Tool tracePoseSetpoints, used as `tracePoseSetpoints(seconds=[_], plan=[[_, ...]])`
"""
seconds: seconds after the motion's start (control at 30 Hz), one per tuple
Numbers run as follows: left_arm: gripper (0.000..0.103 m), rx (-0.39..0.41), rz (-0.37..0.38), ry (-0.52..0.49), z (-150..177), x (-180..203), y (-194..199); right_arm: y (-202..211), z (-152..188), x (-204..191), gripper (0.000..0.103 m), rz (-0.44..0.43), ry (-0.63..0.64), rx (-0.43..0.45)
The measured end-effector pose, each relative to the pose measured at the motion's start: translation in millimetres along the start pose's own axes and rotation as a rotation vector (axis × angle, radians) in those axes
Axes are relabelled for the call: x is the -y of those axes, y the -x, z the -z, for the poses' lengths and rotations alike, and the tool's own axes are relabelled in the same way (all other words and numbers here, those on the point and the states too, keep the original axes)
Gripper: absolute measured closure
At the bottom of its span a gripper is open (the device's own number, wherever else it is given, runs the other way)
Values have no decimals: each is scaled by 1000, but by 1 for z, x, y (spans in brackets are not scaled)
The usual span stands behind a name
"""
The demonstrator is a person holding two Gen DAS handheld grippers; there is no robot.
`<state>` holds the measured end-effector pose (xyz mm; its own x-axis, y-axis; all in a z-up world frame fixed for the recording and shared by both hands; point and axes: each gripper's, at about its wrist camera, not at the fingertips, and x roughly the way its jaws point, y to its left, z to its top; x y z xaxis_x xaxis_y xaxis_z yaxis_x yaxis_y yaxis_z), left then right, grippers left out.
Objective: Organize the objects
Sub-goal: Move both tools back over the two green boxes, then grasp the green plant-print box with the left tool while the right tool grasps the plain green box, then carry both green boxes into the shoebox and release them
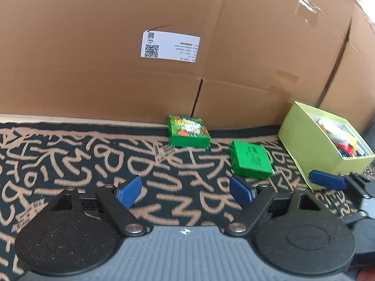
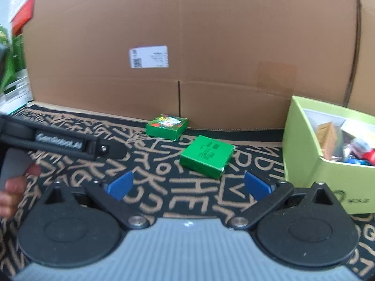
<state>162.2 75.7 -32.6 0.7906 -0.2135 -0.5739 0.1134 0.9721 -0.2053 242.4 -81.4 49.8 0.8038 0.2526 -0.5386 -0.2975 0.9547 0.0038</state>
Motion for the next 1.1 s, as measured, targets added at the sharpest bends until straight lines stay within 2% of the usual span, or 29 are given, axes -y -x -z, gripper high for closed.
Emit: tracePoseSetpoints(seconds=[0.2,0.3,0.33,0.4,0.47,0.53,0.67,0.8,0.83,0.9,1.1], plan=[[18,1,-17,6,-23,6,-30,-55,-14,5,0,82,-58,-55],[18,1,-31,-2,-34,12,-48,-76,-16,12,1,96,-110,-85],[18,-3,-38,-12,-38,15,-56,-81,-16,14,3,102,-116,-93],[18,-17,-54,-34,-43,21,-70,-87,-14,19,26,112,-126,-108],[18,-28,-69,-51,-47,24,-83,-82,-9,24,37,119,-139,-90],[18,-40,-88,-49,-50,25,-94,-73,-4,28,37,123,-134,-89],[18,-66,-112,-26,-55,25,-112,-51,12,31,38,87,-116,-85],[20,-83,-133,-43,-54,27,-123,-28,23,30,38,42,-124,-82],[30,-81,-142,-59,-52,28,-122,-23,25,29,38,33,-120,-85],[37,-76,-154,-113,-48,31,-117,-15,27,25,38,20,-108,-88],[38,-113,-157,-187,-23,41,-73,18,45,23,38,0,-94,-97]])
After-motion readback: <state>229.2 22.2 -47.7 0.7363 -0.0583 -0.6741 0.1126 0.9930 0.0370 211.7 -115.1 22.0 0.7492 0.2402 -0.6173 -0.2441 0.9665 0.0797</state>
